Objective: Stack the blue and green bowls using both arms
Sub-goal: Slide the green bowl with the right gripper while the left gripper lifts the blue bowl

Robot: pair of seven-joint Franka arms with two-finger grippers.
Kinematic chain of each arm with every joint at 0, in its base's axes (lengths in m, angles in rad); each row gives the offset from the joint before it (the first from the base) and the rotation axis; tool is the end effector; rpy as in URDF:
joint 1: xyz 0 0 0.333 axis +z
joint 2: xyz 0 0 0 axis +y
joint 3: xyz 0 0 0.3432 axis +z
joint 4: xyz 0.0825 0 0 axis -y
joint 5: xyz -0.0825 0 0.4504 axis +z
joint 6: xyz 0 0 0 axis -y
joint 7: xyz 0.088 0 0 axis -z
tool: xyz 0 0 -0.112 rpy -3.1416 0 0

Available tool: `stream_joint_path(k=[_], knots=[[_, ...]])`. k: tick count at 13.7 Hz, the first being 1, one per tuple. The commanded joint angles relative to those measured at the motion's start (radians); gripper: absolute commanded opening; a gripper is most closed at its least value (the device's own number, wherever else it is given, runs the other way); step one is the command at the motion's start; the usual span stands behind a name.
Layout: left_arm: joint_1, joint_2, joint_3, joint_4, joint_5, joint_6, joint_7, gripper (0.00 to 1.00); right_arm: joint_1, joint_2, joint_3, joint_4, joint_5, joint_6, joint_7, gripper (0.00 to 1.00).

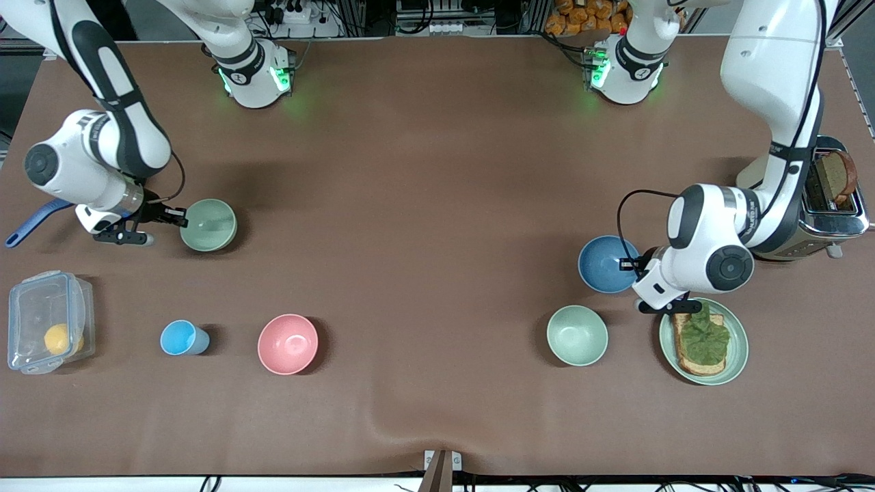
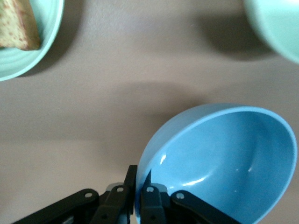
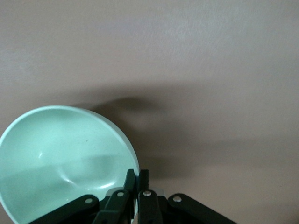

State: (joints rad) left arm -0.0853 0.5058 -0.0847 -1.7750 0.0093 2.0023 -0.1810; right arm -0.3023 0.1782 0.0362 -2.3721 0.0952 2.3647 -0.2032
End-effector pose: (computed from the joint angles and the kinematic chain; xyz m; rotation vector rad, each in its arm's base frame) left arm 0.6785 -0.1127 0.2315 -3.0969 -0.0167 0.4339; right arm 0.5095 -0.1367 0.2020 -3.0163 0.2069 0.2501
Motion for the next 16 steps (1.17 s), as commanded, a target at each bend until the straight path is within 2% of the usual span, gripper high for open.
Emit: stream_joint_path(k=[1,4,6,8,10,12,16], knots=[[0.009,-0.061,-0.059,-0.007,-0.031,-0.019,-0.093,0.00,-0.012,-0.019,0.014,0.105,0.060,-0.183,0.016,0.00],[0.013,-0.104,-0.102,-0.006,-0.119,-0.019,-0.147,0.00,0.000,-0.029,0.027,0.146,0.081,-0.255,0.054,0.00],[0.012,-0.128,-0.122,-0.006,-0.193,-0.030,-0.159,0.00,0.056,-0.072,0.048,0.151,0.081,-0.291,0.209,0.00],[0.009,-0.133,-0.161,-0.006,-0.206,-0.030,-0.210,0.00,0.123,-0.108,0.053,0.151,0.096,-0.317,0.322,0.00],[0.007,-0.133,-0.182,-0.006,-0.207,-0.030,-0.242,0.00,0.242,-0.137,0.054,0.149,0.155,-0.308,0.486,0.00],[0.015,-0.144,-0.202,-0.004,-0.209,-0.030,-0.259,0.00,0.380,-0.138,0.053,0.158,0.159,-0.270,0.708,0.00],[0.016,-0.156,-0.204,-0.006,-0.245,-0.031,-0.259,0.00,0.544,-0.109,0.053,0.185,0.162,-0.168,0.965,0.00]])
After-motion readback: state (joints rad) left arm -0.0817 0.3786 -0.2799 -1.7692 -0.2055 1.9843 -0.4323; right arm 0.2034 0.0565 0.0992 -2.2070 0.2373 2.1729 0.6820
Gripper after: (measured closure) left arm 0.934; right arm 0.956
